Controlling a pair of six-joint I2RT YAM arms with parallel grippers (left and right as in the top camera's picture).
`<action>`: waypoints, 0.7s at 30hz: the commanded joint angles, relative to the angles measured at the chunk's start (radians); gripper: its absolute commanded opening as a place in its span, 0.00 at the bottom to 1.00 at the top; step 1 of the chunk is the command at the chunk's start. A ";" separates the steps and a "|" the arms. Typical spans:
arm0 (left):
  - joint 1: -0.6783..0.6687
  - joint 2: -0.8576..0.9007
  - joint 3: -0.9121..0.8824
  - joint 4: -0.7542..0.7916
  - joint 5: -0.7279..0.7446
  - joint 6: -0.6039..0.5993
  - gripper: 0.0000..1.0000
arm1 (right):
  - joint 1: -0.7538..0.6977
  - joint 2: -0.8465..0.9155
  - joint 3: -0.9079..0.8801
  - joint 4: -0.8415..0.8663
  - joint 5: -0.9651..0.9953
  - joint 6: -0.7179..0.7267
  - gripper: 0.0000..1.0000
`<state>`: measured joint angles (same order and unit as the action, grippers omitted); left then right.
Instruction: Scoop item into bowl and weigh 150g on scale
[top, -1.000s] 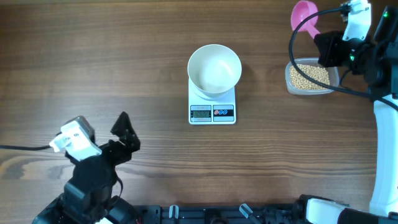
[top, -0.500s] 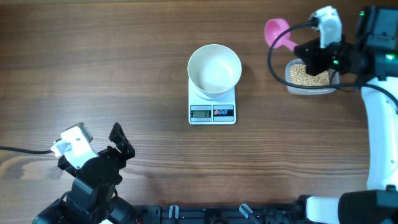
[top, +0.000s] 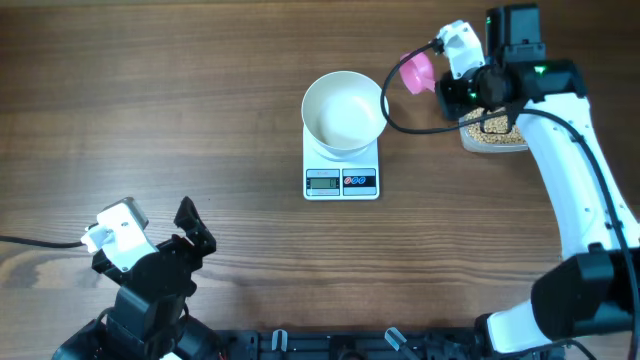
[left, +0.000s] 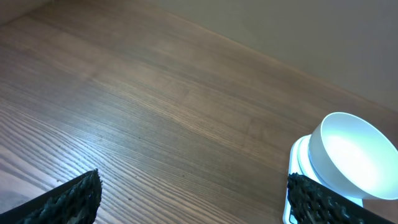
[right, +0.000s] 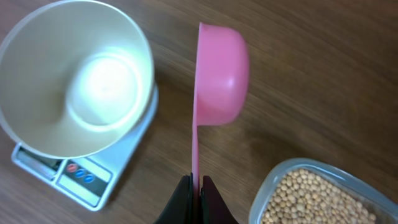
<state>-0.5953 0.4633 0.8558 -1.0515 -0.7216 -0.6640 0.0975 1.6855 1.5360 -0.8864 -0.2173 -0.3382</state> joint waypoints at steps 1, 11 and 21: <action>0.005 -0.003 -0.005 -0.001 -0.029 0.004 1.00 | 0.002 0.017 0.008 0.013 -0.011 0.030 0.04; 0.005 -0.003 -0.005 -0.001 -0.029 0.005 1.00 | 0.008 0.026 -0.014 -0.012 -0.130 0.054 0.04; 0.005 -0.003 -0.005 -0.001 -0.029 0.004 1.00 | 0.011 0.026 -0.026 -0.061 -0.188 0.053 0.04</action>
<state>-0.5953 0.4633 0.8558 -1.0515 -0.7223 -0.6640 0.1024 1.6974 1.5242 -0.9386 -0.3679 -0.2913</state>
